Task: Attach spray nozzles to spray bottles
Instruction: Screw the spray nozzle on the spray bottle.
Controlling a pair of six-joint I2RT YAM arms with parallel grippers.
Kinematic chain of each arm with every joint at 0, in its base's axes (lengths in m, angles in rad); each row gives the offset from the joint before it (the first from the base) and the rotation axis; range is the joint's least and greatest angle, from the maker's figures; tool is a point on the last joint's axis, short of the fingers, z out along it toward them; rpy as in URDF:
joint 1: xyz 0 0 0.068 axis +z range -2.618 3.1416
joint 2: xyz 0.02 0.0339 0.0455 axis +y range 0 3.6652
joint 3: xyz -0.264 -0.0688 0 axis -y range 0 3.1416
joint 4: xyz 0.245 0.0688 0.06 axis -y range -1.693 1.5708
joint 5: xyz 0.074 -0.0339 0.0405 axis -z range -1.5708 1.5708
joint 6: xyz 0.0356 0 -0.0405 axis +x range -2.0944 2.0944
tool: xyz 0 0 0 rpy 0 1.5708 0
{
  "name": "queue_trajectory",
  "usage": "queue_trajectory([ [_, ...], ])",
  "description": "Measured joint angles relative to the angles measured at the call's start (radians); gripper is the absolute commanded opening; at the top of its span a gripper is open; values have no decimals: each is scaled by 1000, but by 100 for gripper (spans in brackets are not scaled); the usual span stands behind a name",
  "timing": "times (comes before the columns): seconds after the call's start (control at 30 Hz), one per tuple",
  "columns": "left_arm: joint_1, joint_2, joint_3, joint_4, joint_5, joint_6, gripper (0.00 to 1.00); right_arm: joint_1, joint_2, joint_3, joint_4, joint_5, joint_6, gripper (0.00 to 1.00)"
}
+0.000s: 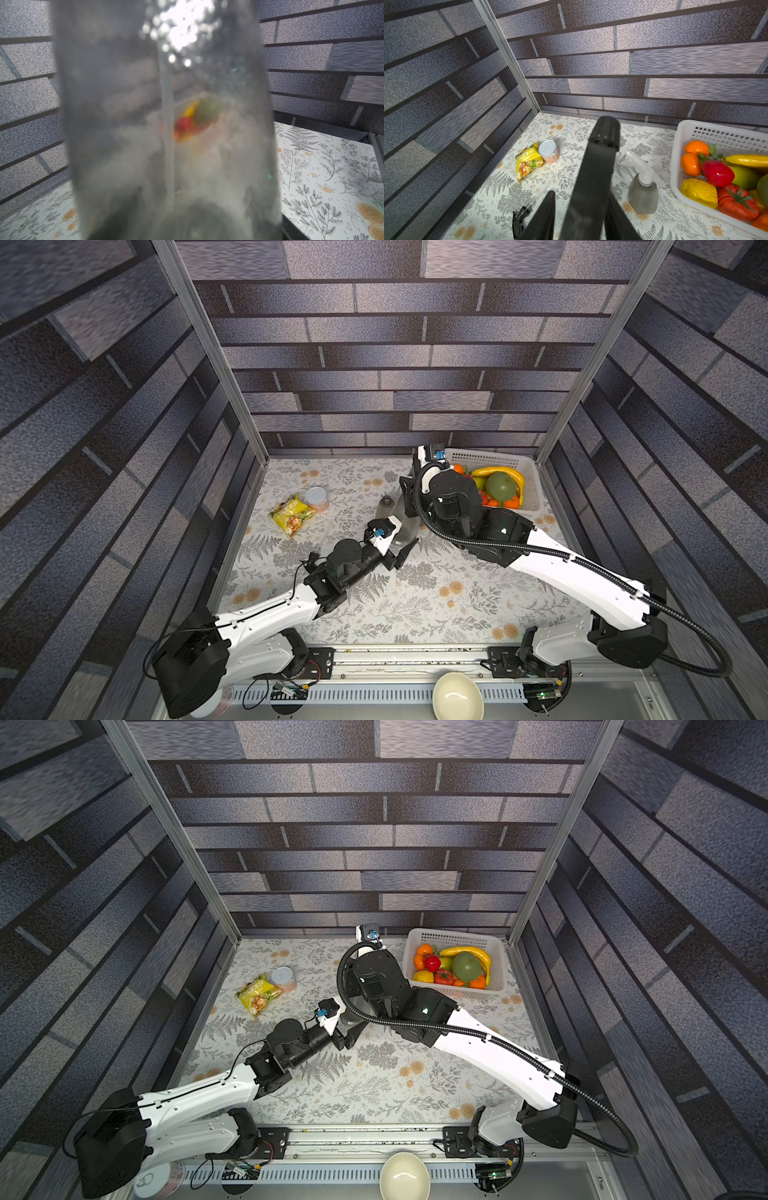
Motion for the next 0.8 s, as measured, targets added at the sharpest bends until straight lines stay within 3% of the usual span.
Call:
queue_trajectory([
  [0.8,51,-10,13,59,8,0,75,45,-90,31,-115,-166,-93,63],
])
